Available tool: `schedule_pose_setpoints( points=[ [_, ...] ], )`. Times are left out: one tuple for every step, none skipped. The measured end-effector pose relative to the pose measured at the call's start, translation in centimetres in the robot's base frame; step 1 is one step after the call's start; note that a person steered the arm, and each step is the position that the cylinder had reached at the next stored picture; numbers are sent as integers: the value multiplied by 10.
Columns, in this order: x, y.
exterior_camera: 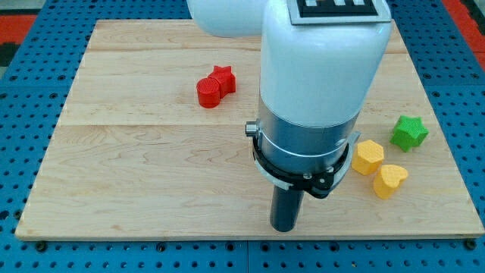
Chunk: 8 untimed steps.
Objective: Move the green circle at the top center of the board
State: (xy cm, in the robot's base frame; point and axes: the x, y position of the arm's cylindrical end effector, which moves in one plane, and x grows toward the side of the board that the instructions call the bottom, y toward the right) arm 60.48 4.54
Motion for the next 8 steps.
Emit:
schedule_pose_setpoints(
  points=[
    [0,0],
    [1,0],
    [9,0],
    [6,17],
    [-12,34],
    [-59,49],
    [-102,53],
    [-107,44]
  ],
)
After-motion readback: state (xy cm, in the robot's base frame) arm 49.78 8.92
